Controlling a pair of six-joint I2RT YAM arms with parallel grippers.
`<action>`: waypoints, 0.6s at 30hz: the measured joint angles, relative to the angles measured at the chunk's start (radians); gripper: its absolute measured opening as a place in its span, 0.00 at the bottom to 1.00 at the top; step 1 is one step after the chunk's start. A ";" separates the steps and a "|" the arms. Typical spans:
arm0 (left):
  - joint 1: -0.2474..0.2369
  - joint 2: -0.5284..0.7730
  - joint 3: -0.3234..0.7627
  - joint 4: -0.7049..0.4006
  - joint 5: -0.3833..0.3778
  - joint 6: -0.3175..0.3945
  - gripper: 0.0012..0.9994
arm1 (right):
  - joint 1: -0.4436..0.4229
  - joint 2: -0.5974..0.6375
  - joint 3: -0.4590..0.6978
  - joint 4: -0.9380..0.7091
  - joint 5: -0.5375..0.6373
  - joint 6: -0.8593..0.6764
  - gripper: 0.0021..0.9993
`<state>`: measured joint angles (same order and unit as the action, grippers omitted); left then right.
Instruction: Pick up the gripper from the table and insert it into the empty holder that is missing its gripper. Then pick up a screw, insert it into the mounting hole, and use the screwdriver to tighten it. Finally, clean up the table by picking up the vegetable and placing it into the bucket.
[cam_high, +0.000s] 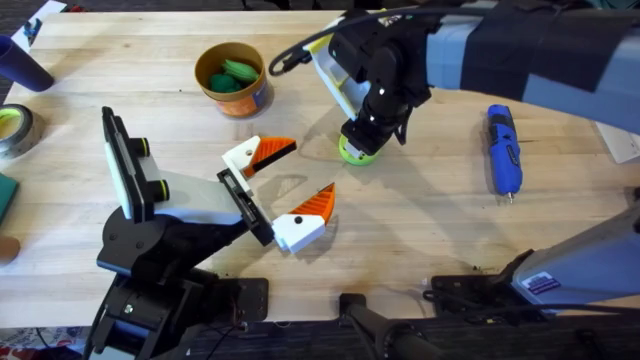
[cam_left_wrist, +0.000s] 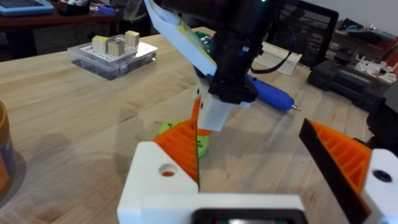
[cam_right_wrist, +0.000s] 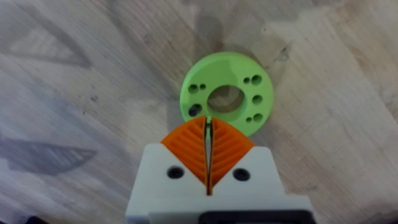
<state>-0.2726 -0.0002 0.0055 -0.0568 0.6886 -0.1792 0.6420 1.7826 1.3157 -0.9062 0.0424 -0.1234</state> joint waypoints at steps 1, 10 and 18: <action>0.000 0.000 0.000 0.000 0.000 0.000 0.99 | -0.001 -0.002 0.007 0.001 -0.001 -0.001 0.01; 0.000 0.000 0.000 0.000 -0.001 -0.001 0.99 | -0.001 0.007 0.005 -0.012 -0.030 0.054 0.01; 0.000 0.000 0.000 0.000 -0.001 -0.001 0.99 | -0.001 -0.033 0.004 -0.015 -0.035 0.144 0.01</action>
<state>-0.2726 0.0001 0.0055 -0.0566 0.6880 -0.1802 0.6405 1.7500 1.3196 -0.9207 0.0070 0.0206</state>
